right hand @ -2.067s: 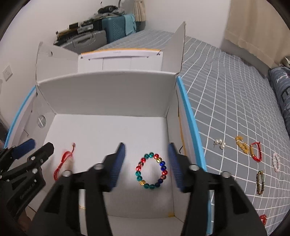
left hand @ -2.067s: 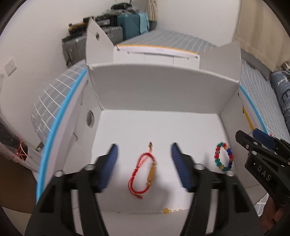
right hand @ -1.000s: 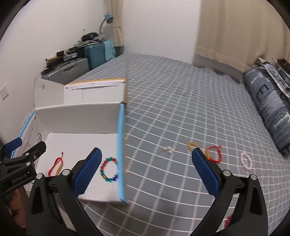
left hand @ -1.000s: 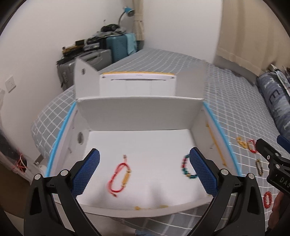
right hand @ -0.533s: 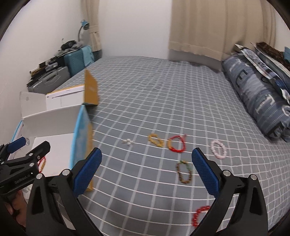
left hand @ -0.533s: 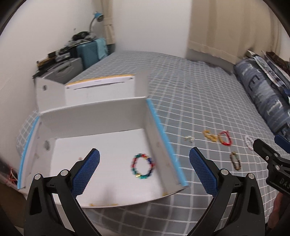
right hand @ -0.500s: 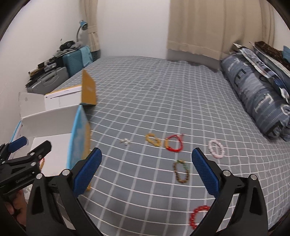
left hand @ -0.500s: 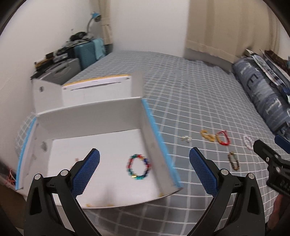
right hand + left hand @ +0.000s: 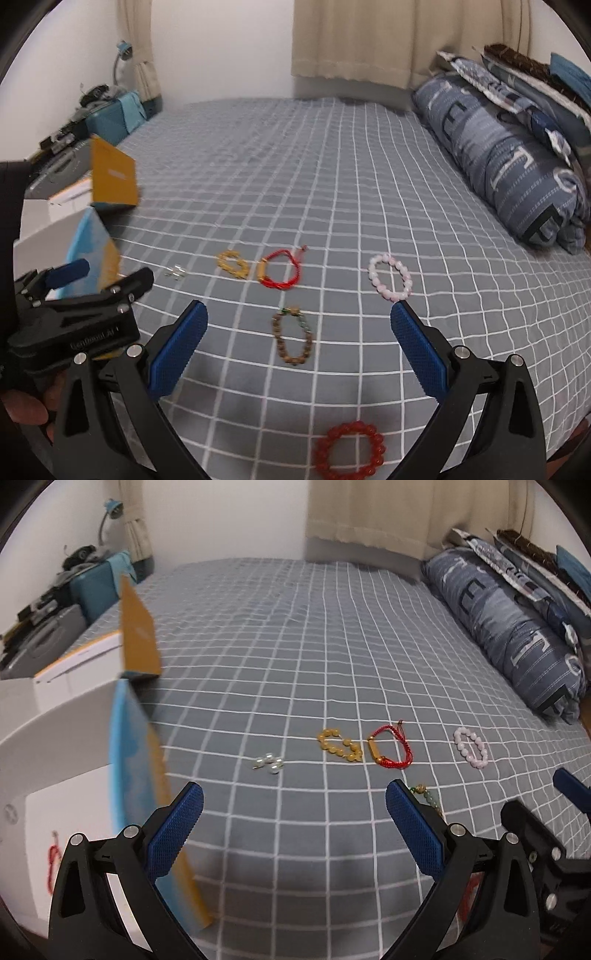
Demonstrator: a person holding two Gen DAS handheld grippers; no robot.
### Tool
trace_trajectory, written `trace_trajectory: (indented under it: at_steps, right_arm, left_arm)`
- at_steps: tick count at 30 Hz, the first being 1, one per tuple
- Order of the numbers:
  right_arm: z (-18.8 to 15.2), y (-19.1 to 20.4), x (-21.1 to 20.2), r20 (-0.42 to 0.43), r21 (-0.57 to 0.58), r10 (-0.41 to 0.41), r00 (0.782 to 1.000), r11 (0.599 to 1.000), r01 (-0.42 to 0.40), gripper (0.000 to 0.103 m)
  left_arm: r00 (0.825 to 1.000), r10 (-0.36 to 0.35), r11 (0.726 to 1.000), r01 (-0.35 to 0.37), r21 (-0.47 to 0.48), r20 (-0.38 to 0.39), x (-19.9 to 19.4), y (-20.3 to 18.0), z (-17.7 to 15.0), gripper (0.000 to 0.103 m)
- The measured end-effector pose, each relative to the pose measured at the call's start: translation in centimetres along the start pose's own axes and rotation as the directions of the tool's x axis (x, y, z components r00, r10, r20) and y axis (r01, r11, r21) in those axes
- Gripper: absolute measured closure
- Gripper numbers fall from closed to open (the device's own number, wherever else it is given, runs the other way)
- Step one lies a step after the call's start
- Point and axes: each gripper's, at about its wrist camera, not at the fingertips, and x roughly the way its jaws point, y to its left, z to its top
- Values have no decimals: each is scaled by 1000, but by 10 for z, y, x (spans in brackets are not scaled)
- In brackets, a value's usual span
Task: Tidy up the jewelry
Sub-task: 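Move both tools back over the remaining jewelry on the bed, then grasp the pearl earrings with the left tool while the right tool grasps the wooden-and-green bead bracelet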
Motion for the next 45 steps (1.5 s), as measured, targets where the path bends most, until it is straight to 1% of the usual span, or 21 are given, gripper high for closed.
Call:
trace_trajectory:
  at_steps: [2,10,14,16,19,22,24,29,30,34,36,37,39,40,42,43,45]
  right_arm:
    - [-2,-5,13,-10,2,-1,1000,1000,1,8]
    - [-14,-21,76,-103,7,-1,995,1000,2,8]
    - [-18,-22,95,-132,9,7,991,1000,-6,8]
    - [-20,-22,102,-144,8,14,990,1000,-13,8]
    - [-23,-20,112,-163,4,21,986,1000,-20,8]
    - [-25,-18,121,-179,1,27,984,1000,-28,8]
    - [-25,-17,126,-187,-3,32,982,999,-33,10]
    - [-24,-11,138,-210,-9,43,977,999,-46,12]
    - [-23,-11,140,-214,-11,45,976,999,-49,15]
    - [-23,-5,148,-238,-19,44,970,999,-50,23]
    - [-24,-3,150,-243,-26,43,969,998,-51,29]
    - [-24,-2,150,-244,-27,45,969,998,-53,31]
    - [-24,-3,150,-248,-28,57,967,997,-66,40]
    - [-24,-3,149,-251,-25,62,966,997,-70,42]
    - [-24,-4,149,-253,-22,64,965,997,-72,50]
    - [-24,-5,149,-253,-21,65,965,997,-73,52]
    - [-24,-4,149,-253,-22,67,965,997,-75,61]
  left_arm:
    - [1000,-3,1000,3,-1,-15,14,-3,2,6]
    - [998,8,1000,-7,5,-67,73,-5,4,6]
    - [995,5,1000,-6,-1,-98,99,-5,4,6]
    - [993,16,1000,-17,-4,-115,109,-4,3,6]
    - [992,16,1000,-16,1,-125,120,-5,4,6]
    - [991,14,1000,-16,-14,-134,128,0,4,6]
    - [990,18,1000,-21,-18,-141,133,4,5,6]
    - [990,23,999,-27,-23,-141,141,7,4,7]
    - [990,24,999,-27,-24,-138,141,7,4,8]
    - [989,29,999,-32,-14,-143,142,5,4,17]
    - [989,30,999,-31,-6,-148,140,3,3,25]
    - [988,23,1000,-25,-8,-151,138,3,3,28]
    - [988,13,1000,-15,-9,-154,136,3,3,39]
    - [988,10,1000,-12,-9,-154,135,2,2,42]
    - [988,0,1000,-2,-12,-157,133,3,2,51]
    - [988,-5,1000,3,-15,-157,132,4,1,53]
    - [987,-14,1000,10,-22,-158,131,6,1,61]
